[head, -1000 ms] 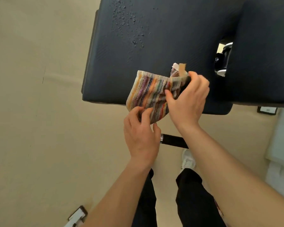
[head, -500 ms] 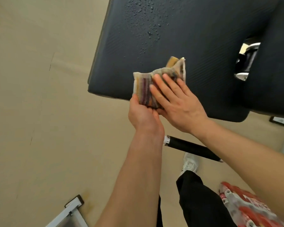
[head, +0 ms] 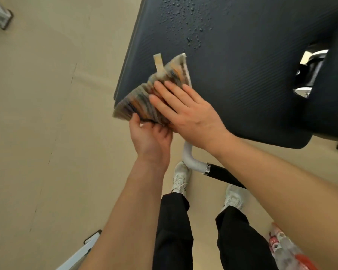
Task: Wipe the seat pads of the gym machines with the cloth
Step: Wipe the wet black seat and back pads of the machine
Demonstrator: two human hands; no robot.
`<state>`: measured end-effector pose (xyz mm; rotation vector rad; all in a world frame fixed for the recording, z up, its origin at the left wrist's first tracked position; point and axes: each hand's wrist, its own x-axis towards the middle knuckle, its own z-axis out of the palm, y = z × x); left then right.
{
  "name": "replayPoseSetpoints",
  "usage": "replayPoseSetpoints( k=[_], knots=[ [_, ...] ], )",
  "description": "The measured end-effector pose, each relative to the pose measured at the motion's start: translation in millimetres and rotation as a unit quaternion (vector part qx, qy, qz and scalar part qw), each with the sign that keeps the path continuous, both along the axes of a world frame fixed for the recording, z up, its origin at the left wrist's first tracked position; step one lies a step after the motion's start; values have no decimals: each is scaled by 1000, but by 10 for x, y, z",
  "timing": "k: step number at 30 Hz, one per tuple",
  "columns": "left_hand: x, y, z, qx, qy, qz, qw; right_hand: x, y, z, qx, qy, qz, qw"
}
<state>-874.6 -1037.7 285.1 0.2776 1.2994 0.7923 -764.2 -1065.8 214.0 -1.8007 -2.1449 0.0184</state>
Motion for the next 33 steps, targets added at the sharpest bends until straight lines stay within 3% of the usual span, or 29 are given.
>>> replayPoseSetpoints(
  k=[4, 9, 12, 15, 19, 21, 24, 29, 31, 33],
  knots=[
    [-7, 71, -3, 18, 14, -8, 1000, 152, -243, -41, -42, -36, -2, 998],
    [-283, 573, 186, 159, 76, 73, 982, -392, 521, 191, 17, 1, 46, 999],
    [-473, 932, 282, 155, 101, -1, 983, -693, 934, 376, -25, -27, 67, 997],
    [-529, 1027, 252, 123, 141, -81, 979, -709, 934, 330, 6, -19, 43, 999],
    [-351, 643, 153, 166, 254, -65, 951, -488, 566, 158, 55, 31, 17, 998],
    [-365, 382, 57, 276, 375, -164, 870, -358, 374, 76, 56, 29, 8, 998],
    [-486, 175, -100, 345, 574, -338, 660, -224, 132, -21, 45, 23, -32, 998],
    [-527, 99, -157, 402, 665, -462, 428, -293, -206, -7, -16, 54, -157, 986],
    [-455, 110, -189, 415, 662, -496, 380, -299, -297, 49, -69, 87, -198, 974],
    [-329, 210, -184, 420, 661, -512, 354, -248, -271, 105, -111, 124, -224, 960]
  ],
)
